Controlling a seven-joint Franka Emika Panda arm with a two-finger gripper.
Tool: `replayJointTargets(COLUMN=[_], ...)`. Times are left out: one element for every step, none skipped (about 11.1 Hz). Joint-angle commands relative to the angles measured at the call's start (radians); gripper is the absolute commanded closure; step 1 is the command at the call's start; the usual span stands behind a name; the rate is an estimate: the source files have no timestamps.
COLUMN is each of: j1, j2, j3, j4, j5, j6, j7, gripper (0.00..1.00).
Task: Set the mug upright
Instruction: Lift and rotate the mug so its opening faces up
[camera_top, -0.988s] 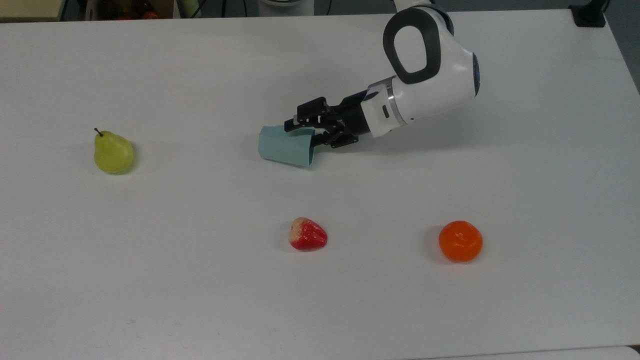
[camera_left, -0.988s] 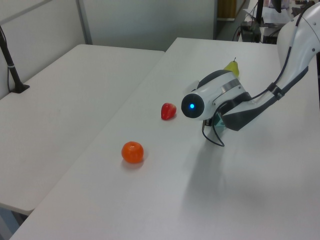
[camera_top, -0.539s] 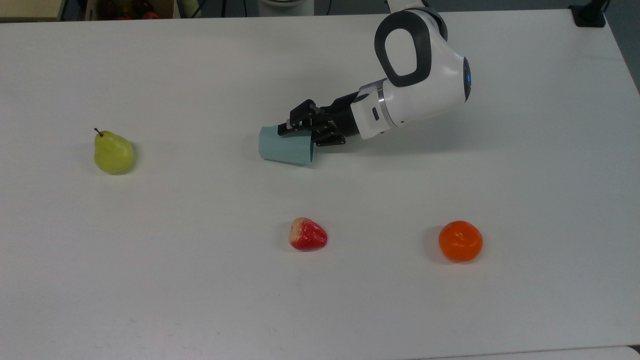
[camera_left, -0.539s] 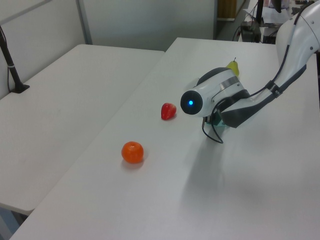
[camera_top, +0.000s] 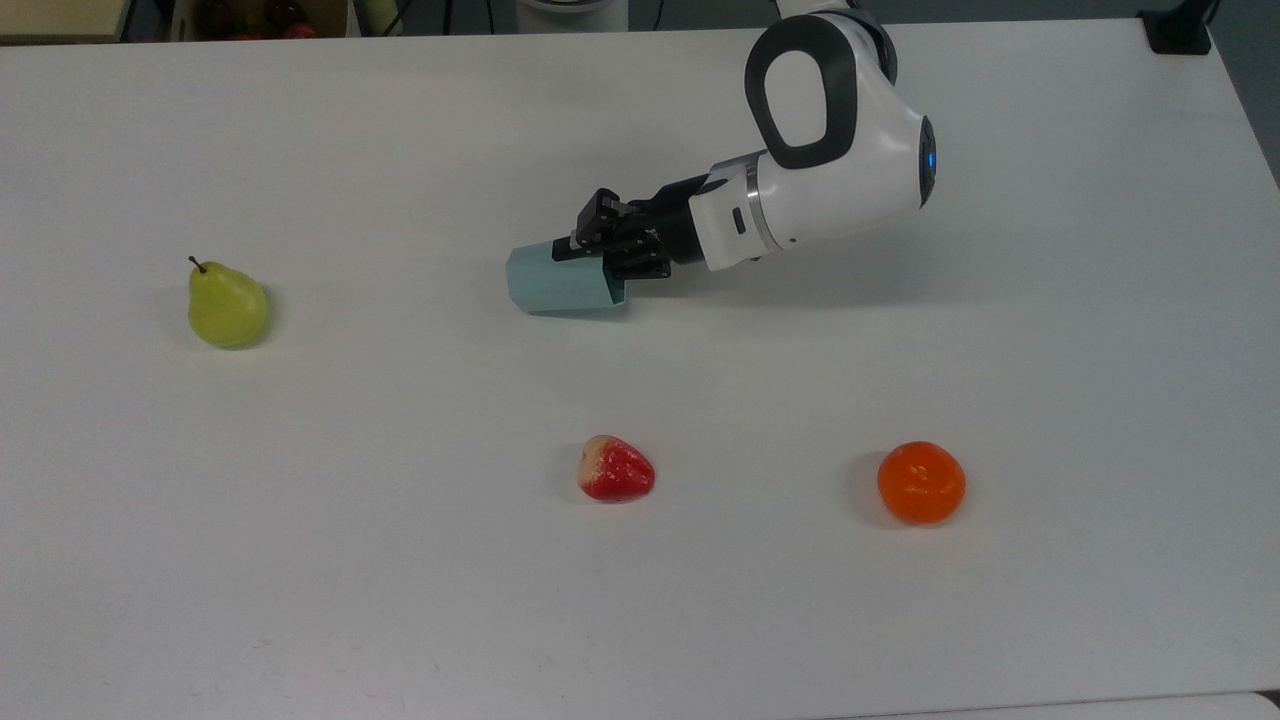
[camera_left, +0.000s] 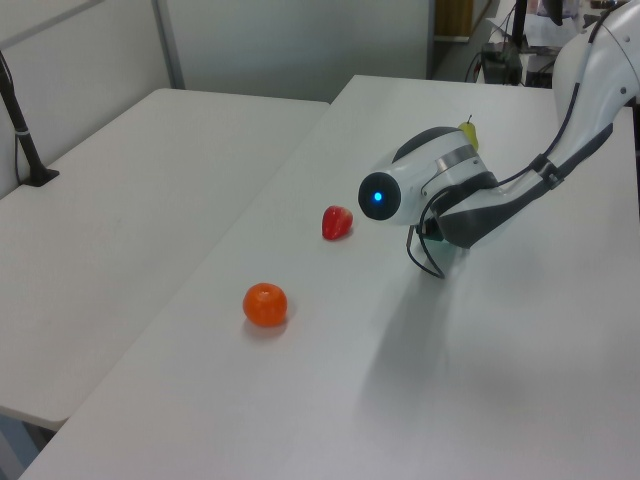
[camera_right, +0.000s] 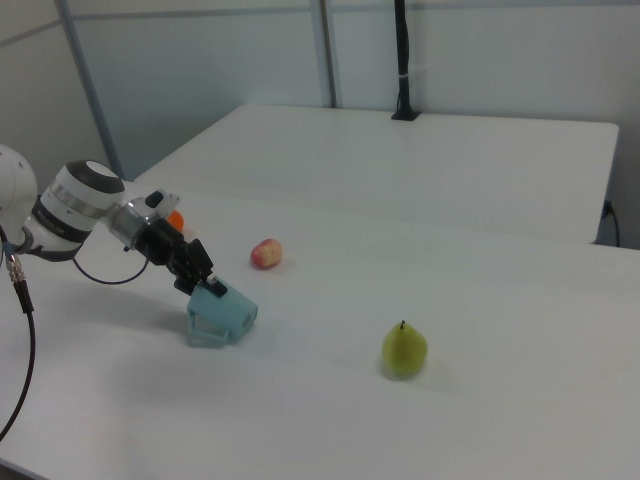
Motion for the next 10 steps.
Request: replayJointTargets(j1=[-0.026,-0.036,-0.049,-0.061,-0.076,-0.098,-0.104,-0.127,-0.147,-0.154], j2=[-0.081,-0.105,-0.127,-0.144,-0.163,-0.182,-0.200,-0.204,-0.201,-0.201], j3=[-0.005,-0.005,-0.003,-0.002,0.000,0.004,0.004,0.004,0.004,0.004], j4=[-0.012,-0.012,-0.012,-0.010,-0.008,-0.010,-0.015,-0.022,-0.031,-0.045], j5=[0.076,0.092,0.119,0.161,0.213,0.297,0.393,0.473,0.553,0.608], j6=[-0.001,-0.001,0.000,0.008,0.016,0.048,0.131,0.213,0.296,0.347], j7=[-0.078,-0.110,-0.141,-0.182,-0.239,-0.313,-0.363,-0.400,-0.464,-0.527], gripper=[1.00,1.00,1.00,1.00,1.00,1.00,1.00,1.00,1.00,1.00])
